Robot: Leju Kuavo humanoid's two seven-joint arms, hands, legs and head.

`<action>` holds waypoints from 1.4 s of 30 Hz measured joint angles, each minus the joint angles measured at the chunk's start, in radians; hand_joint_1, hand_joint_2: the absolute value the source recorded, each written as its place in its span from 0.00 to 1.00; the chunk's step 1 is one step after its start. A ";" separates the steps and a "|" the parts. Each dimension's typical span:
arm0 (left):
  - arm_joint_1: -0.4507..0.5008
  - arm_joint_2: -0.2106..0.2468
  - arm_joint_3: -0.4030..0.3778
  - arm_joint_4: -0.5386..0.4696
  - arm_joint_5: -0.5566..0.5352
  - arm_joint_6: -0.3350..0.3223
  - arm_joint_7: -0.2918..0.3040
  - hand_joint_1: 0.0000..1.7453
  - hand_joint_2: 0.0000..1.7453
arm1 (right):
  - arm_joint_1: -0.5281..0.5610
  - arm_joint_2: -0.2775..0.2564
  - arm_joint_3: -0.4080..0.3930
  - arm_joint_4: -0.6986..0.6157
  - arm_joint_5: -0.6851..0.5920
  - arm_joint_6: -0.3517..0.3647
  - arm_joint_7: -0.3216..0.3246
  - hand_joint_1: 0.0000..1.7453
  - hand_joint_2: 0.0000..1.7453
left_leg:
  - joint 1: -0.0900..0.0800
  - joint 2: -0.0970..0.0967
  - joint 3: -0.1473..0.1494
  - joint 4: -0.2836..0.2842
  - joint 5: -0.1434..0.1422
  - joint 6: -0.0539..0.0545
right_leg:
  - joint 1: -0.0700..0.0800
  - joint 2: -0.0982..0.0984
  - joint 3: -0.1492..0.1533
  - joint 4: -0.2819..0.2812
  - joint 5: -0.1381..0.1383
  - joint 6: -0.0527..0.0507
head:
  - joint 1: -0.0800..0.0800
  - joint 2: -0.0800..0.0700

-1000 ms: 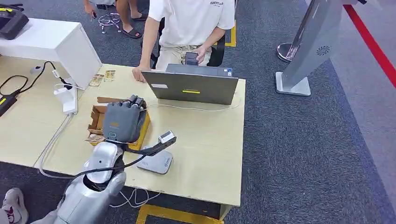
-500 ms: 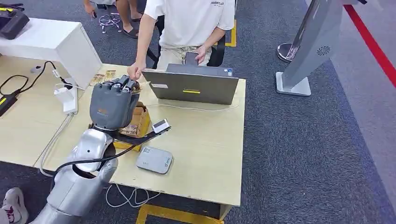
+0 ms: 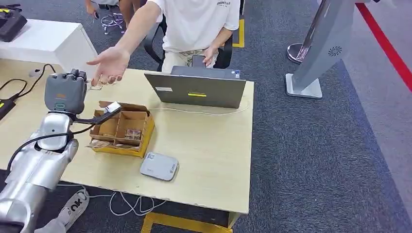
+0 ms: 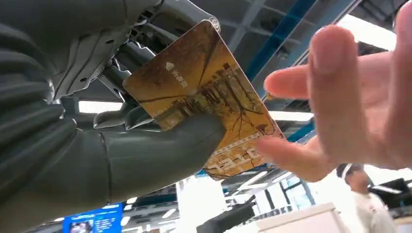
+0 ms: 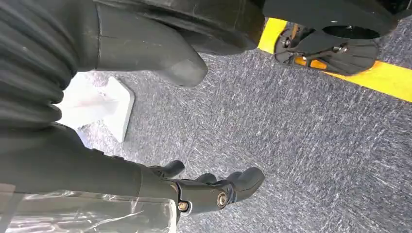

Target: Pass the card to the sensor for recognition and then transmit it.

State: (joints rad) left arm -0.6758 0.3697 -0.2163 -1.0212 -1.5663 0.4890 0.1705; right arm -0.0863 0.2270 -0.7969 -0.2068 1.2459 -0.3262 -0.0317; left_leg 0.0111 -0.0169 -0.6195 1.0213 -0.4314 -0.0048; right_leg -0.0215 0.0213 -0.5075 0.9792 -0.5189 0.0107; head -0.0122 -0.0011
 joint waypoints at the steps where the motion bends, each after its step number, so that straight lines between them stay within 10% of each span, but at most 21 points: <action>1: 0.000 0.003 0.000 0.006 0.000 -0.001 0.000 1.00 1.00 | 0.000 0.000 0.000 0.000 0.000 0.000 0.000 0.00 1.00 | 0.000 0.000 0.000 0.000 0.000 0.000 | 0.000 0.000 0.000 0.000 0.000 0.000 | 0.000 0.000; 15: 0.007 0.002 0.008 0.030 -0.001 0.000 0.008 1.00 1.00 | -0.001 0.000 0.000 0.000 0.000 0.000 -0.005 0.00 1.00 | 0.000 0.003 -0.001 0.000 0.000 0.000 | 0.000 0.003 -0.002 0.000 0.000 0.000 | 0.000 0.000; 16: 0.009 0.001 0.008 0.030 -0.001 -0.001 0.007 0.00 1.00 | -0.001 0.000 0.000 0.000 0.000 0.000 -0.005 0.00 1.00 | 0.000 0.003 -0.001 0.000 -0.001 0.000 | 0.000 0.003 -0.002 0.000 0.000 0.000 | 0.000 0.000; 28: 0.064 -0.051 0.008 -0.036 0.001 0.012 -0.060 0.00 1.00 | -0.001 0.000 0.000 0.000 -0.009 0.000 -0.013 0.00 1.00 | 0.000 0.002 -0.001 0.000 0.000 -0.001 | 0.000 0.002 -0.002 0.000 0.000 0.000 | 0.000 0.000; 42: 0.307 -0.139 -0.009 -0.404 0.028 -0.041 -0.138 0.00 1.00 | 0.002 0.000 -0.007 0.000 -0.052 0.000 -0.031 0.00 1.00 | 0.000 0.002 -0.001 0.000 -0.001 -0.001 | 0.000 0.003 -0.002 0.000 0.000 0.000 | 0.000 0.000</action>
State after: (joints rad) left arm -0.3689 0.2308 -0.2255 -1.4250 -1.5385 0.4478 0.0324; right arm -0.0842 0.2270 -0.8042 -0.2068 1.1944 -0.3262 -0.0629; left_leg 0.0108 -0.0146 -0.6208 1.0215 -0.4321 -0.0054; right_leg -0.0219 0.0239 -0.5097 0.9788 -0.5188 0.0106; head -0.0122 -0.0011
